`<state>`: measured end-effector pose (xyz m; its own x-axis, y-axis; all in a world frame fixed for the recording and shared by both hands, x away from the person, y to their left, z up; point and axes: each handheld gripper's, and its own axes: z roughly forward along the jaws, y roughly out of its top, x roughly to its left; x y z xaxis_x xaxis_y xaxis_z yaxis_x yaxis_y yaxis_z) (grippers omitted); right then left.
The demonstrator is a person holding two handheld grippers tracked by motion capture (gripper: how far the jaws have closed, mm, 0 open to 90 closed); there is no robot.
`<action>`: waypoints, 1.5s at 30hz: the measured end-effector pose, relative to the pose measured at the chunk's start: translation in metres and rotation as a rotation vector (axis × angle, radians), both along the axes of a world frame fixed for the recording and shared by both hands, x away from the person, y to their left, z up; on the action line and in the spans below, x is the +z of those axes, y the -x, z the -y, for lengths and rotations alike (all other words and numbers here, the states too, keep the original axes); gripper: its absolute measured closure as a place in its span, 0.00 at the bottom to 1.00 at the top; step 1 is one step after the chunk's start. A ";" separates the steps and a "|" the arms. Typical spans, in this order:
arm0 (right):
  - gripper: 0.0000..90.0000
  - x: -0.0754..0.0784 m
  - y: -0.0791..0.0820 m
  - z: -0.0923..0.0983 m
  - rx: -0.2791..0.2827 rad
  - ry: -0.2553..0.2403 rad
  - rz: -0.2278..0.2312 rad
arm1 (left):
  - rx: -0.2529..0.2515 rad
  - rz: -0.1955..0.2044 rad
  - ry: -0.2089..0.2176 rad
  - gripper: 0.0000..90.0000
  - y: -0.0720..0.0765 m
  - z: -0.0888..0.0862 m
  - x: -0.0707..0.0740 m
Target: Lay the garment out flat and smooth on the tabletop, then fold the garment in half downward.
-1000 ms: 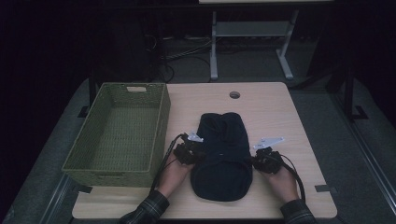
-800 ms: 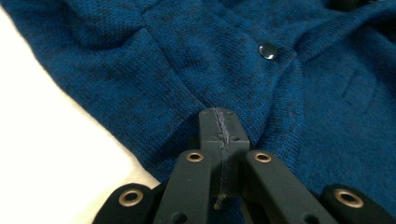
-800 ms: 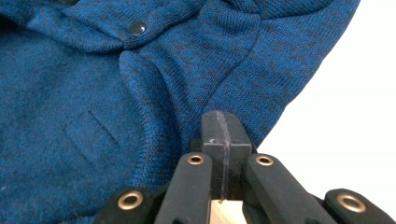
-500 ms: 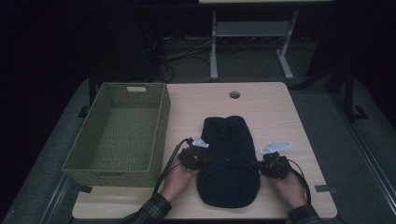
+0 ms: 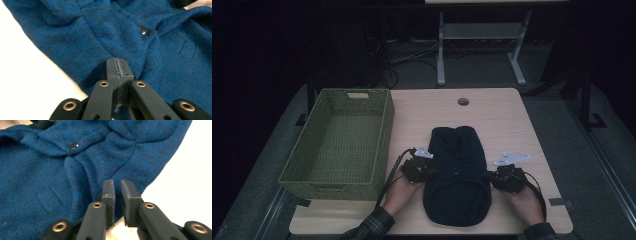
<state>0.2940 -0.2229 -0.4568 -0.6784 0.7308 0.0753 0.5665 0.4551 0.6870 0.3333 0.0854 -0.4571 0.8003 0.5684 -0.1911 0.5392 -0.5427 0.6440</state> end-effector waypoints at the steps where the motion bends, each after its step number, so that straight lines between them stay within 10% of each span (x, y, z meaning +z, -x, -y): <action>1: 0.85 0.001 0.000 0.001 -0.007 -0.007 0.003 | -0.001 0.002 -0.002 0.95 -0.001 0.000 0.001; 20: 0.66 0.019 -0.029 0.002 0.007 -0.025 0.022 | 0.069 0.046 0.015 0.57 -0.032 -0.007 0.022; 45: 0.62 0.047 -0.107 0.003 -0.011 -0.068 0.021 | 0.194 0.113 0.056 0.53 -0.100 -0.005 0.048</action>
